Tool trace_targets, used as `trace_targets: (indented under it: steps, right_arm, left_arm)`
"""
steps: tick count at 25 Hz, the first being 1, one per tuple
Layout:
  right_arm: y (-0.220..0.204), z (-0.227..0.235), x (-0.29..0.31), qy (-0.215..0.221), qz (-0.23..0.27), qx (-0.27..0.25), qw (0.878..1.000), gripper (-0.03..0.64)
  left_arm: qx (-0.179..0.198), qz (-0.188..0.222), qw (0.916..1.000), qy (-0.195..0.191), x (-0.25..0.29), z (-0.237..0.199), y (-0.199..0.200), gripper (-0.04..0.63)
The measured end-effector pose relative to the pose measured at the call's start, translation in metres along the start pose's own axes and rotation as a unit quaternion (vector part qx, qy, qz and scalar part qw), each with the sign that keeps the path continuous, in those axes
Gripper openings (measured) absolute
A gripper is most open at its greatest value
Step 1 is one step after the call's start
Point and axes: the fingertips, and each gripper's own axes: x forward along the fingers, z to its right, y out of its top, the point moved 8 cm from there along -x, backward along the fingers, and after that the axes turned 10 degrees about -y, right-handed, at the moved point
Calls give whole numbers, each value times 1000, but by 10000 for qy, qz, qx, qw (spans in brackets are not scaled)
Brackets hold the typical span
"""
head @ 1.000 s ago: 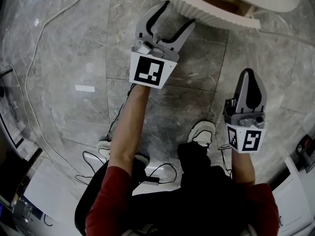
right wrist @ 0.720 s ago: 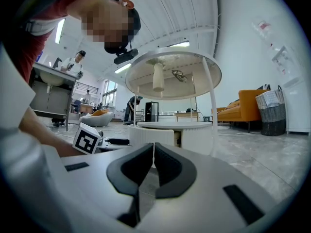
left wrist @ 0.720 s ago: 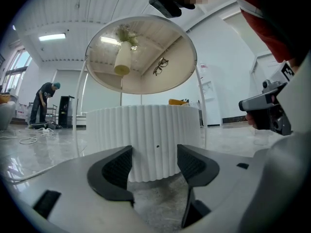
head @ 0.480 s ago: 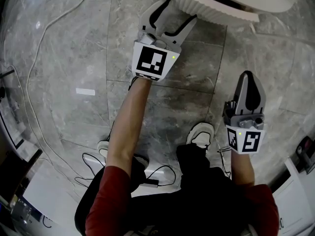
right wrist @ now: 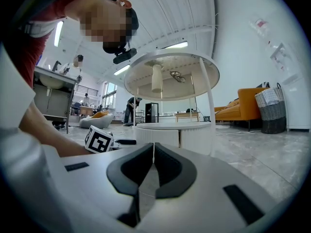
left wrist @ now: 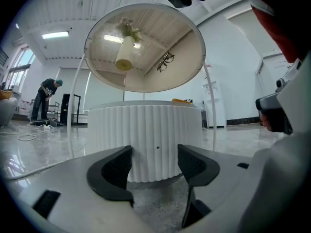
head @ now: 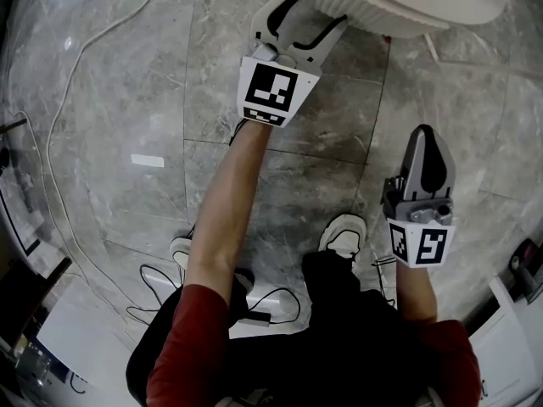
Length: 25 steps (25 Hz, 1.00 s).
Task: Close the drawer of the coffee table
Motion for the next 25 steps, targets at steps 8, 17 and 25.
trace_targets:
  steps: [8, 17, 25]
  right_arm:
    - [2, 13, 0, -172, -66, 58, 9998, 23]
    - [5, 6, -1, -145, -41, -85, 9999, 23]
    - [3, 4, -5, -167, -74, -114, 9998, 23]
  left_arm:
    - [11, 5, 9999, -104, 6, -5, 0, 293]
    - [10, 66, 10000, -37, 10, -6, -1, 291]
    - [-115, 156, 9996, 203, 11, -4, -1, 288]
